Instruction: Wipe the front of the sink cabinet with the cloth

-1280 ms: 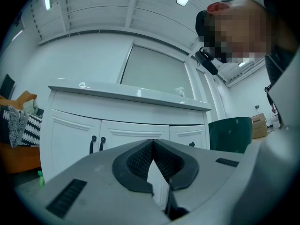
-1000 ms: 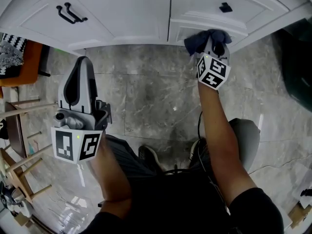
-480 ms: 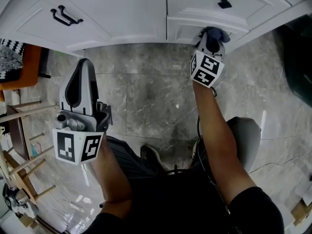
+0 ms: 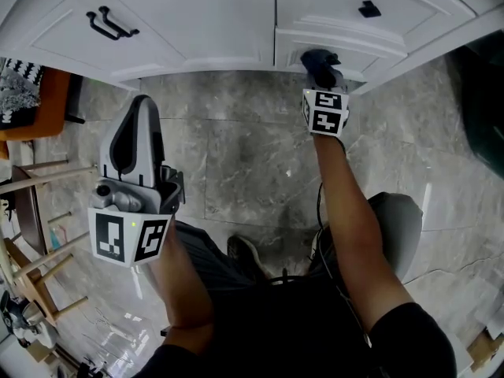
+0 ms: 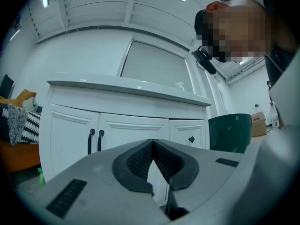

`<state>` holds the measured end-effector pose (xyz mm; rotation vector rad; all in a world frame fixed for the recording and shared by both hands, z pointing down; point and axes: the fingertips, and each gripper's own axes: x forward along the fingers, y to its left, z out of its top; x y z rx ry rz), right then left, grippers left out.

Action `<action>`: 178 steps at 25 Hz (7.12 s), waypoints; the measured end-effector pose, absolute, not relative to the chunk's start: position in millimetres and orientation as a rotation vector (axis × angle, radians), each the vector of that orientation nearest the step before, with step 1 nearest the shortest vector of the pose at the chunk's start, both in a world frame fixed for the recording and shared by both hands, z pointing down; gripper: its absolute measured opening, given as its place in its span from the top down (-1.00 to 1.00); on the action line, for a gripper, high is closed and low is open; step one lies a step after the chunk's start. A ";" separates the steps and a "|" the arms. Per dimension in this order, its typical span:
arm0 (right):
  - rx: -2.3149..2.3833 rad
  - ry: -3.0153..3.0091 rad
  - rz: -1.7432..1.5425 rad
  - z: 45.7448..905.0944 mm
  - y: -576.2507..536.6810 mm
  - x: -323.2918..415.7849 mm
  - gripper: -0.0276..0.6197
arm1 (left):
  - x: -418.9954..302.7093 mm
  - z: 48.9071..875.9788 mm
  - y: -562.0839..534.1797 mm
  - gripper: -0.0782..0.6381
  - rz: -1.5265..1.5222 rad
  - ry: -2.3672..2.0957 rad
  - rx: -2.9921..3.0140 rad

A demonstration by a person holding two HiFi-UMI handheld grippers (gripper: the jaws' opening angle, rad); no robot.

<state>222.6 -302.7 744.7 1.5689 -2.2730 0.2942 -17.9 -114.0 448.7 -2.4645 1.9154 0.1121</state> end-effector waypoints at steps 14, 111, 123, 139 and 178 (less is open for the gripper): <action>1.594 -2.617 0.366 650.4 -260.2 164.7 0.83 | -64.2 431.9 -111.7 0.77 0.153 2.015 -2.333; 1.017 -2.725 0.083 240.9 -179.3 -173.5 0.83 | -434.9 241.7 6.2 0.77 -0.317 2.524 -2.131; 1.310 -2.799 0.078 371.5 -257.6 -304.4 0.83 | -493.3 353.7 13.4 0.77 -0.253 2.452 -2.219; 1.441 -2.596 0.018 536.5 -269.6 -297.9 0.83 | -520.9 445.3 -3.8 0.77 -0.060 2.462 -2.209; 1.653 -2.434 0.439 442.4 -273.4 -192.8 0.83 | -480.2 357.5 5.1 0.77 0.017 2.431 -2.389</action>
